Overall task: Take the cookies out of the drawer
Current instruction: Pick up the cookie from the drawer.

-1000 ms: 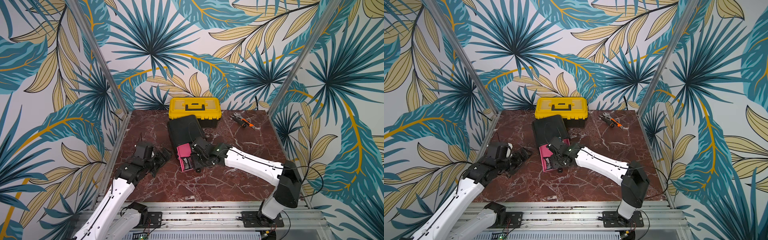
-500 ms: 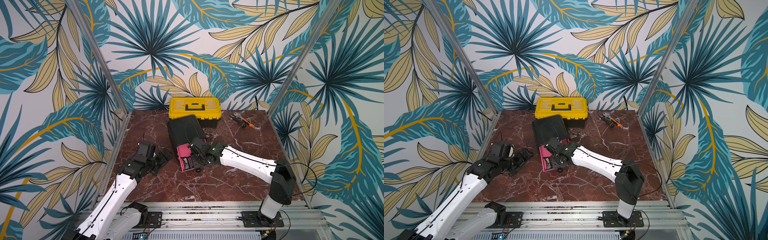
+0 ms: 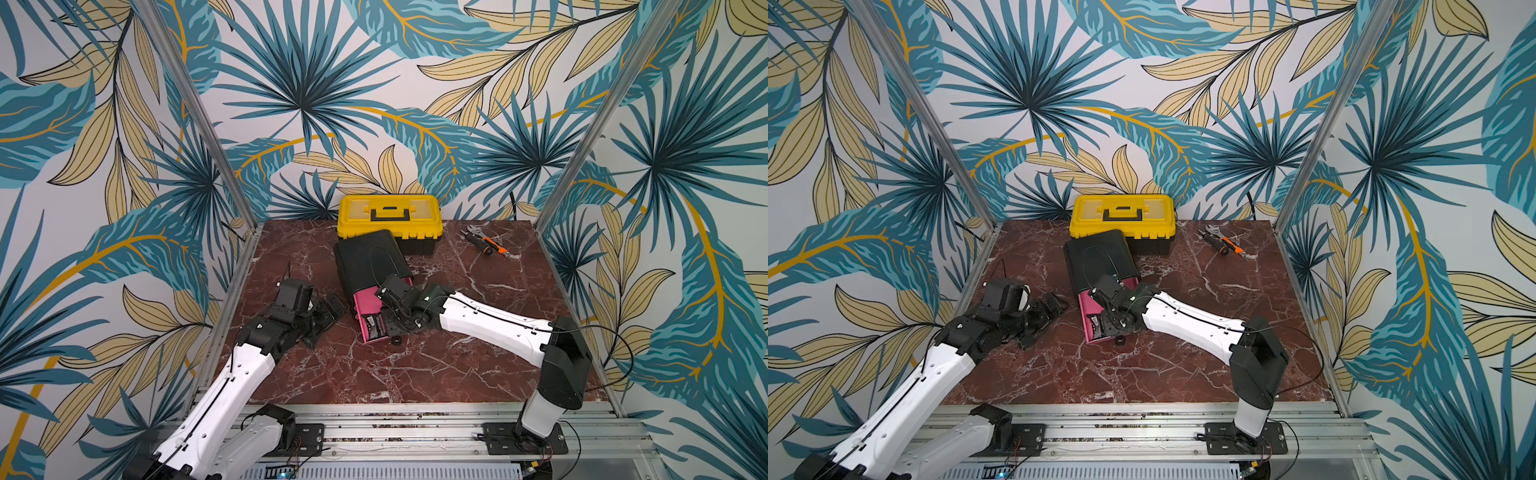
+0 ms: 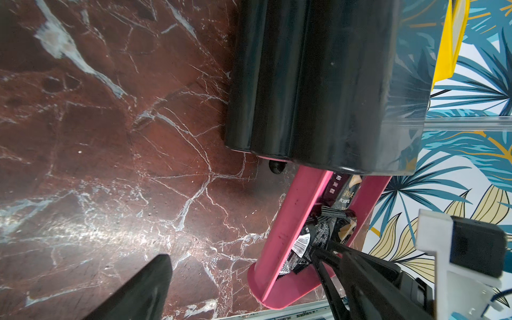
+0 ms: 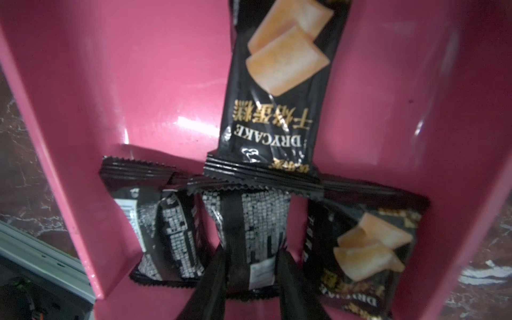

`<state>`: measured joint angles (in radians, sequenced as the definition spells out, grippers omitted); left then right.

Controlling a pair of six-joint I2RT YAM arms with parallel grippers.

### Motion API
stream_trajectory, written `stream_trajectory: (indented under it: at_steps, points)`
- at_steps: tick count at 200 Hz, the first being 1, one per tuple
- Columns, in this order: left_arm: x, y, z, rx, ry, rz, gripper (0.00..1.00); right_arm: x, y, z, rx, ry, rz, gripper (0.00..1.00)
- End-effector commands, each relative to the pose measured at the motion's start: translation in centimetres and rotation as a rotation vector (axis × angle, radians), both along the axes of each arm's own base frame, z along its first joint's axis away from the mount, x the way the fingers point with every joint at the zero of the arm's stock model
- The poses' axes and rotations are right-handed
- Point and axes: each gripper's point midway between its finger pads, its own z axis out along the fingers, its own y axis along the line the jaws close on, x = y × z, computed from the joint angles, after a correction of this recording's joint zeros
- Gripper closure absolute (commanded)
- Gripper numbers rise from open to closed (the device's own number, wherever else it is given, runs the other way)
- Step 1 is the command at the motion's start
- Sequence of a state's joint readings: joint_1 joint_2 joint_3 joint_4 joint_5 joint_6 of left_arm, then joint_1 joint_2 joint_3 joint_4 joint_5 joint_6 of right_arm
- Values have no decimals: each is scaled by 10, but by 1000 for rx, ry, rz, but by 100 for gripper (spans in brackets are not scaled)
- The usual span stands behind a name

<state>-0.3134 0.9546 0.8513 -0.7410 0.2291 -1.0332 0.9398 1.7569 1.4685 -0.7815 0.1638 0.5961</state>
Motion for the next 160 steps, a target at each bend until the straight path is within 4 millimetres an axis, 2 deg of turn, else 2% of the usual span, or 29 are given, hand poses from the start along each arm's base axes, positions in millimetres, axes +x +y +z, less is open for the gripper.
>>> stream_trajectory:
  at_steps: [1,26,76,126,160]
  points:
    - [2,-6,17,-14,-52,-23,0,0,1,-14,-16,14,-13,72]
    - [-1,-8,23,0,-57,-40,0,-1,1,-8,-2,8,-9,78]
    - [-4,-10,40,46,-82,-69,0,-9,-7,18,54,-18,-14,89]
    - [-2,-11,56,48,-114,-69,0,-22,-16,36,95,-14,-8,93]
    - [0,-12,70,57,-148,-80,0,-26,-22,57,124,-48,4,95]
